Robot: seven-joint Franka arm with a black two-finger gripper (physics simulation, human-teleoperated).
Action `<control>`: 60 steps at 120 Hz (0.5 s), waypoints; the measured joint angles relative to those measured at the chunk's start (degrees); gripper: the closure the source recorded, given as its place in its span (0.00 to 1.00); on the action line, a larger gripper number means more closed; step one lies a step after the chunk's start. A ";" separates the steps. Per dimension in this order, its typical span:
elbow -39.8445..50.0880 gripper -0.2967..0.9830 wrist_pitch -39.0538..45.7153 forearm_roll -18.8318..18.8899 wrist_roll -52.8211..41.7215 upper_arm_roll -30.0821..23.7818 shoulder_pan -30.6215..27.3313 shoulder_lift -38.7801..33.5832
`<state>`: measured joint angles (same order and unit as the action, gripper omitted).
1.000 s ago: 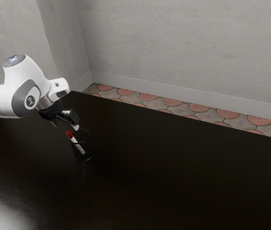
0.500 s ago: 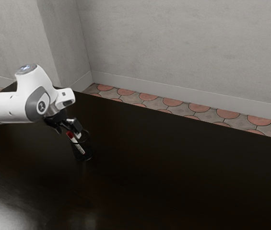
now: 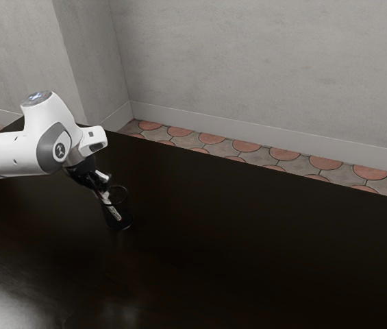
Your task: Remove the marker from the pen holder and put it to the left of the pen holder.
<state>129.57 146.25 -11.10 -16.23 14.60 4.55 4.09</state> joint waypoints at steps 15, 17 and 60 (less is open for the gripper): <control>-0.28 0.80 -0.57 0.39 0.06 -0.19 0.05 -1.03; -0.43 0.81 -0.85 0.47 0.11 -0.22 0.10 -1.34; -13.96 0.84 -21.39 12.06 1.31 1.36 0.28 -7.65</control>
<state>115.62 124.86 0.96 -14.92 15.97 4.83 -3.56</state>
